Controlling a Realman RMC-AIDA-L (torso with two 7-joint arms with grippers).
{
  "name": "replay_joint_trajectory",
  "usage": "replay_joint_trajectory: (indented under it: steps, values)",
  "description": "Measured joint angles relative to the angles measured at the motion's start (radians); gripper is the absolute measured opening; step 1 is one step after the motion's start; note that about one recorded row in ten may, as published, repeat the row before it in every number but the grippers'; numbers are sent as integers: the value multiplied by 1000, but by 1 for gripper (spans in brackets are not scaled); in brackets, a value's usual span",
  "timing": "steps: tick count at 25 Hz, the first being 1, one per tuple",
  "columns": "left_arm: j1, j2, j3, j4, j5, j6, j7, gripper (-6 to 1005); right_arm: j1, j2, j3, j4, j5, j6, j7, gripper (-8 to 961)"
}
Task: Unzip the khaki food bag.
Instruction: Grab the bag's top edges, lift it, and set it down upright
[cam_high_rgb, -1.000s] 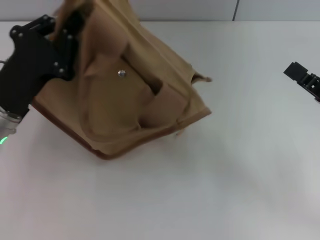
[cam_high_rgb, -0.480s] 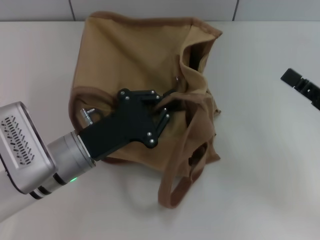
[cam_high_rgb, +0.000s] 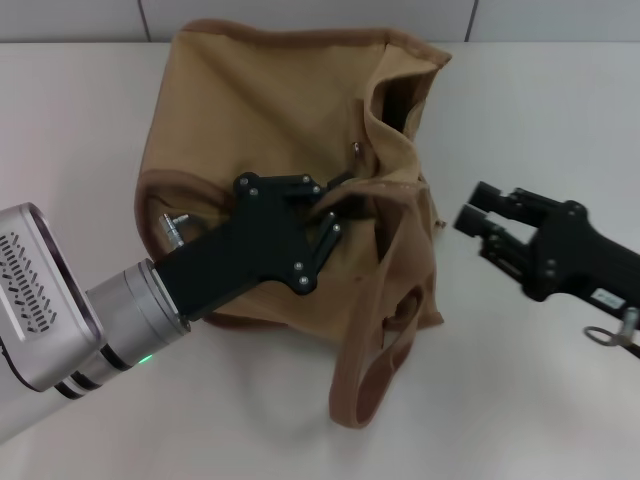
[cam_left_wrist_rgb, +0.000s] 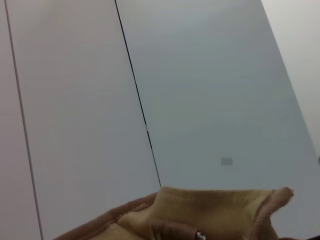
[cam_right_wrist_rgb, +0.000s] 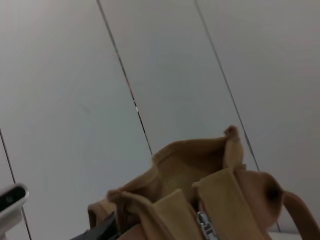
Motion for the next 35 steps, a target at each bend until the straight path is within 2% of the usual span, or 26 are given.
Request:
replay_joint_trajectory:
  steps: [4,9,22,29,35]
  values:
    - [-2,0,1,-8,1,-2,0,70,32,1,10,114,4,62,-214,356]
    - [-3,0,0,-12,1,-6,0,70,64,2,13,180,18,117,-311,360]
    - [-22,0,3,-31,7,-6,0,70,128,6,29,233,19,210,-345,361]
    - [-28,0,2,-36,13,-3,0,70,153,7,96,304,19,284,-427,360]
    - [-28,-1,1,-36,13,-2,0,70,156,8,141,322,18,306,-439,178]
